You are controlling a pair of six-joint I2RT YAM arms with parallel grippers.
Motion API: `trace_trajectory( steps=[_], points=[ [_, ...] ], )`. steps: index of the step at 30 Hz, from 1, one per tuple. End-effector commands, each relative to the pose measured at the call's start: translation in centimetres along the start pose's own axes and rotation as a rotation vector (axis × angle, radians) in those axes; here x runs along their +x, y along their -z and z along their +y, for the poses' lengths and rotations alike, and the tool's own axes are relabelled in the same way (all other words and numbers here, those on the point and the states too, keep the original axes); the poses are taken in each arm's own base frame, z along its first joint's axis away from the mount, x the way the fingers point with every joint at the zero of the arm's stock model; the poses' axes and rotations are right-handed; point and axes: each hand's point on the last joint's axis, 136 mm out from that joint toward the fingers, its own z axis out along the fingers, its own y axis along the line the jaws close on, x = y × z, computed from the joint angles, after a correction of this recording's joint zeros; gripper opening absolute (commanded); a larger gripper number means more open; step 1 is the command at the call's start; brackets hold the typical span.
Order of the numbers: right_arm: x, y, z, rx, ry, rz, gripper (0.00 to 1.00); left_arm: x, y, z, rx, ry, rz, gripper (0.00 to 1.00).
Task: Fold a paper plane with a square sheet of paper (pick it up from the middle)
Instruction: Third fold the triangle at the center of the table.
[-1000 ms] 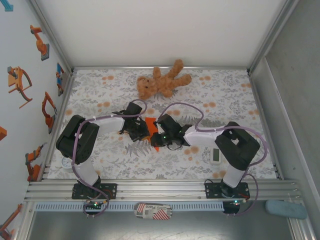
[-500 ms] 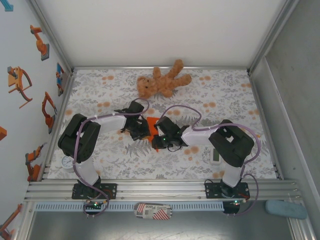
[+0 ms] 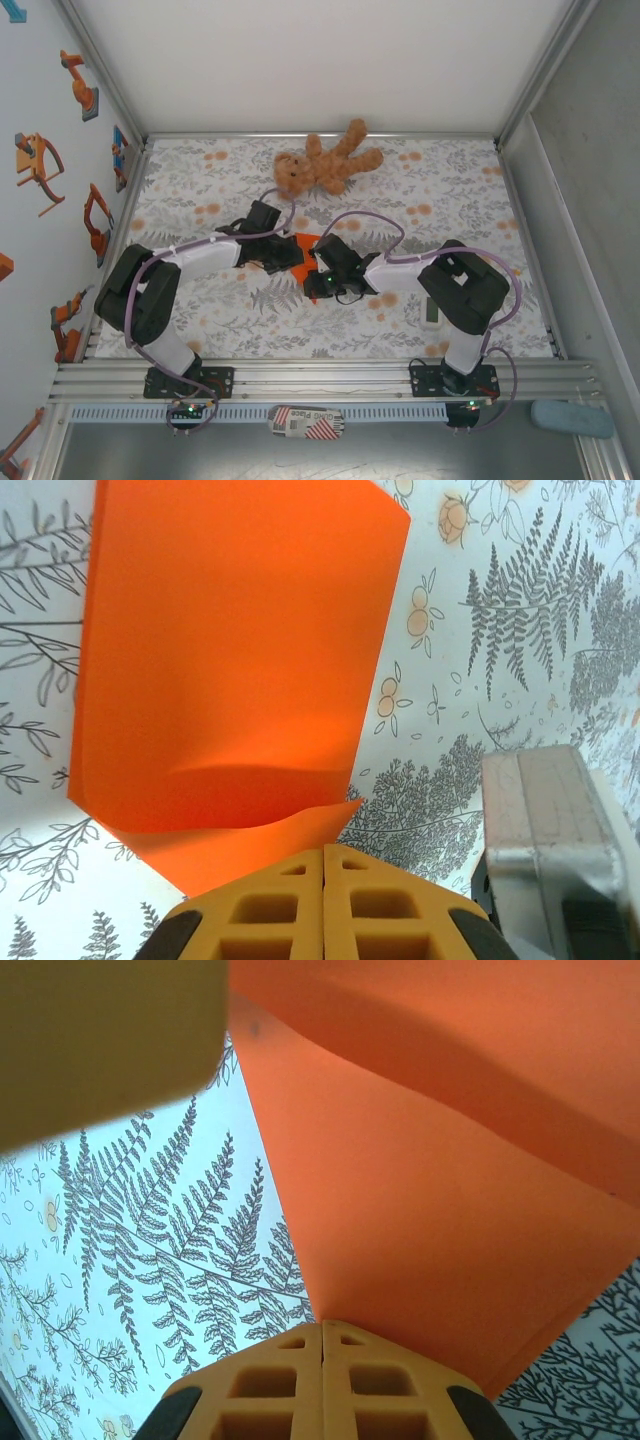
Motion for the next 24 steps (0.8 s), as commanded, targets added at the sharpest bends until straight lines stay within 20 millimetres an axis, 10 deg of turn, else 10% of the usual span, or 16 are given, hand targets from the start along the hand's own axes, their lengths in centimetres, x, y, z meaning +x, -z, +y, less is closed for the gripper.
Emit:
trace_trajectory(
  steps=[1,24],
  points=[
    [3.1,-0.8,-3.2,0.102,-0.053,0.095,0.0,1.3,-0.6,0.0,0.032,-0.03,0.026,0.07],
    [5.1,-0.8,-4.8,0.142,-0.09,0.147,0.0,3.0,-3.9,4.5,-0.081,-0.042,0.104,0.06]
  ],
)
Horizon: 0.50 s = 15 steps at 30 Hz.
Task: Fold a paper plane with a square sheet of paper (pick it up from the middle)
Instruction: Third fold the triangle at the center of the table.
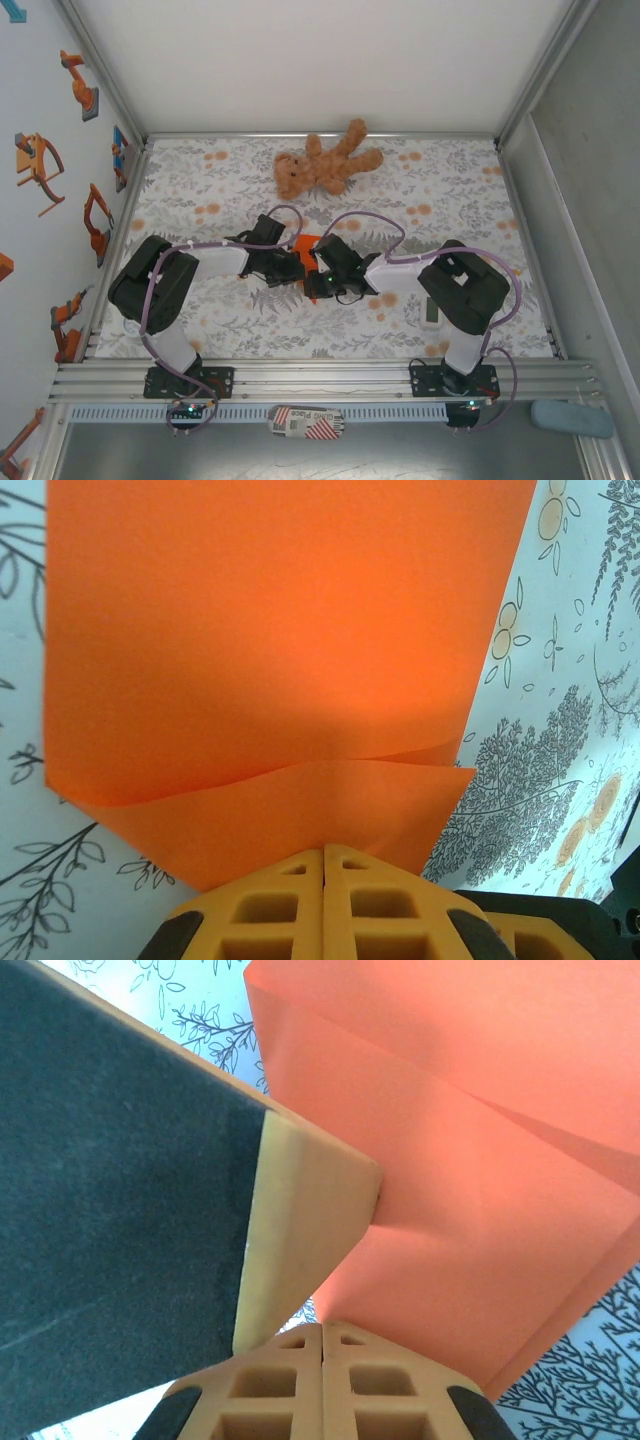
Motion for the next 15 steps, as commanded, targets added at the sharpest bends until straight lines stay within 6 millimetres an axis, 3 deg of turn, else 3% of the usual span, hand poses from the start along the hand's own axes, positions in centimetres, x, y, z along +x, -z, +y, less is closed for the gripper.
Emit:
trace_trajectory(
  steps=[1,7,15],
  points=[
    [5.2,-0.8,-4.9,0.153,-0.089,0.151,0.0,0.2,-0.8,2.2,-0.063,-0.002,0.014,0.06],
    [6.8,-0.5,-6.1,0.184,-0.113,0.184,0.0,-0.7,-0.3,3.6,-0.071,0.017,-0.003,0.06],
    [7.4,-0.3,-6.7,0.203,-0.124,0.191,0.0,-3.2,1.2,7.2,-0.109,0.111,-0.034,0.06]
  ],
)
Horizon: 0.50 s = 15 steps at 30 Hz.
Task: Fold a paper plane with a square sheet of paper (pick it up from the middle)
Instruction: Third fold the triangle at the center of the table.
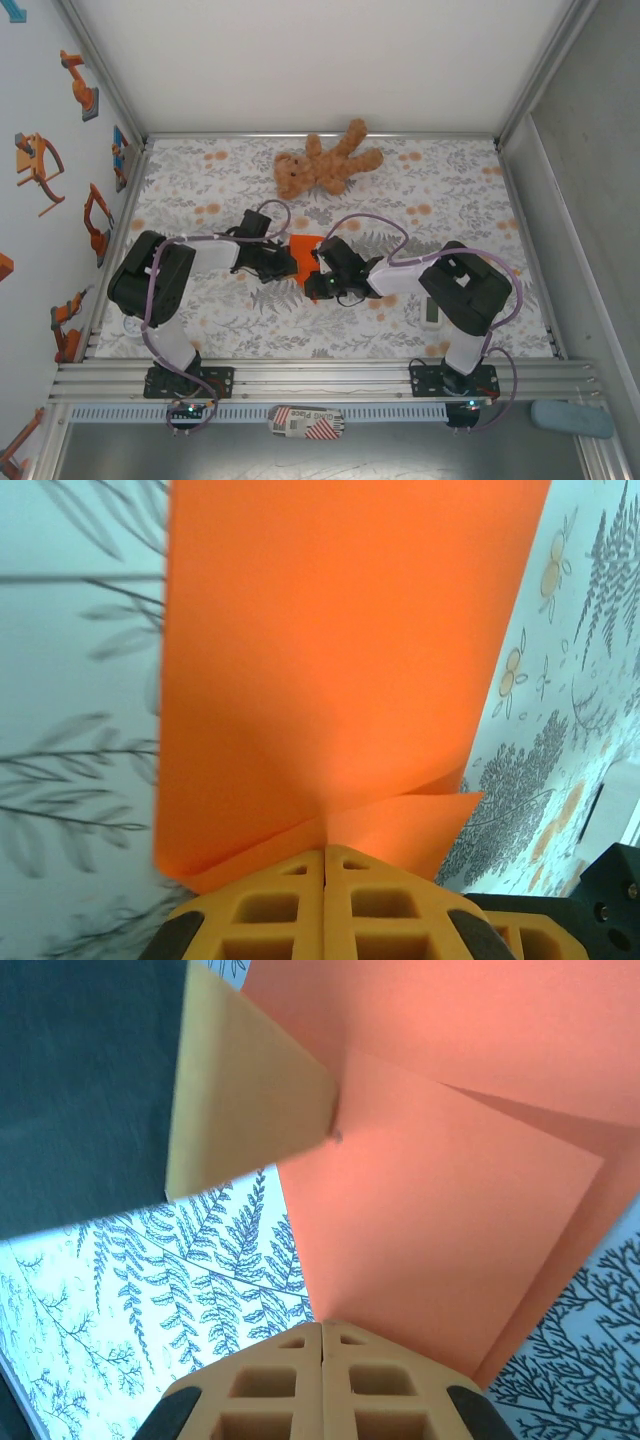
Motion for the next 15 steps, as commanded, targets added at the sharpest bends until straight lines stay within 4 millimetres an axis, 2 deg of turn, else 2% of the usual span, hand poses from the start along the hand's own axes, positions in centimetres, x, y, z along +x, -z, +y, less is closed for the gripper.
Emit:
trace_trajectory(
  steps=[1,8,15],
  points=[
    [7.1,0.0,-6.6,0.228,-0.117,0.213,0.0,-1.9,0.6,5.5,-0.184,0.058,-0.054,0.06],
    [7.1,0.0,-6.7,0.225,-0.124,0.208,0.0,-3.3,1.6,7.2,-0.228,0.084,-0.065,0.06],
    [6.8,0.2,-6.2,0.205,-0.108,0.195,0.0,-4.5,2.2,7.8,-0.221,0.112,-0.086,0.06]
  ],
)
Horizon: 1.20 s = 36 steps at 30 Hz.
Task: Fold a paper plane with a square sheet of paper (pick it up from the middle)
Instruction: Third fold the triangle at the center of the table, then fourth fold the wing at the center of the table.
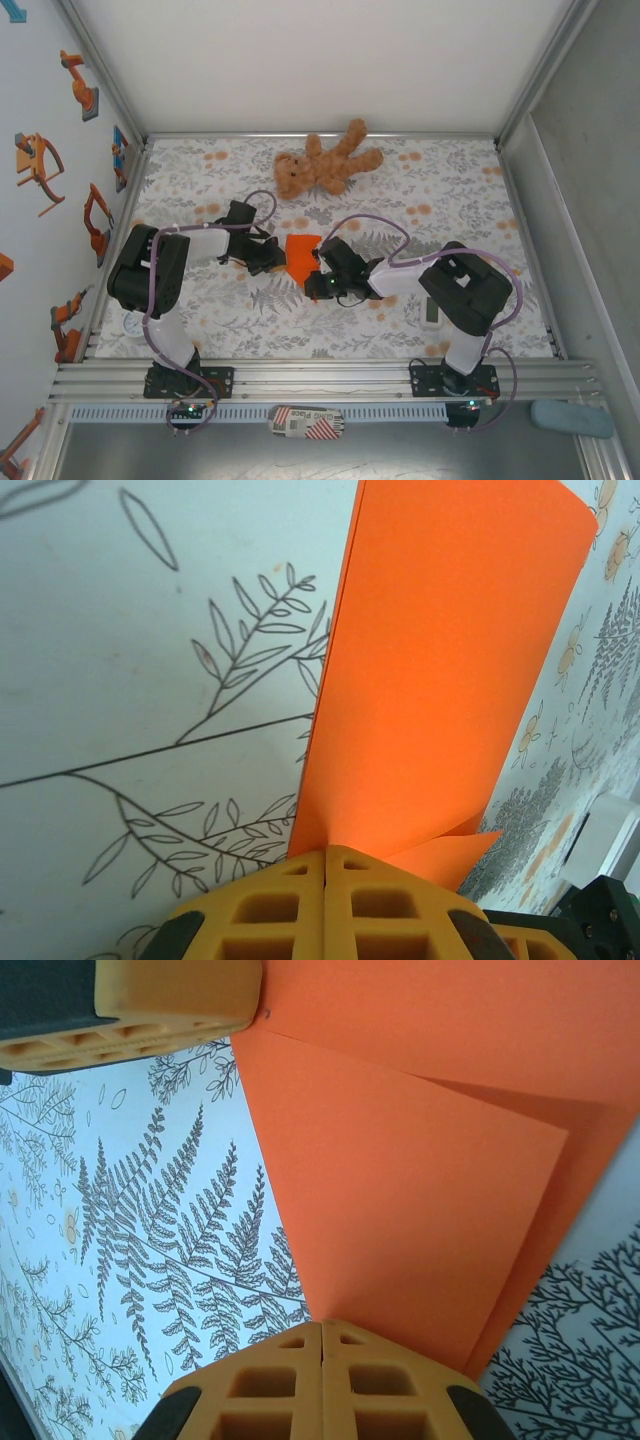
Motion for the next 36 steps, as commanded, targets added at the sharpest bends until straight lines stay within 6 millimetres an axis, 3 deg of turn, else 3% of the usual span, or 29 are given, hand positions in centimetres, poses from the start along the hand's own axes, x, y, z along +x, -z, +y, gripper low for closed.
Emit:
trace_trajectory(
  steps=[1,6,11,15,18,21,26,30,36],
  points=[
    [6.7,0.4,-6.1,0.206,-0.089,0.208,0.0,-2.6,0.6,5.3,-0.2,0.045,-0.098,0.06],
    [5.4,0.7,-4.5,0.165,-0.014,0.191,0.0,-4.0,2.1,4.0,-0.194,0.027,-0.139,0.06],
    [3.7,1.5,-2.1,0.112,0.09,0.167,0.0,-5.3,5.1,2.1,-0.167,0.019,-0.226,0.09],
    [0.2,3.5,1.9,0.031,0.149,0.052,0.0,-5.1,7.1,0.9,-0.129,0.043,-0.296,0.14],
    [-2.4,5.3,3.4,0.024,0.127,-0.068,0.0,-4.1,8.1,0.5,-0.088,0.085,-0.344,0.23],
    [-3.8,5.8,3.7,0.024,0.06,-0.143,0.0,-2.7,8.7,0.2,-0.031,0.12,-0.375,0.29],
    [-4.1,3.7,3.9,-0.035,-0.046,-0.138,0.06,-0.5,8.9,-0.8,0.069,0.164,-0.398,0.39],
    [-4.4,2.4,2.6,0.014,-0.087,-0.14,0.11,1.0,8.5,-1.4,0.094,0.175,-0.389,0.5],
    [-4.5,1.3,0.7,0.071,-0.119,-0.135,0.14,2.2,6.6,-2.5,0.113,0.171,-0.337,0.53]
  ],
)
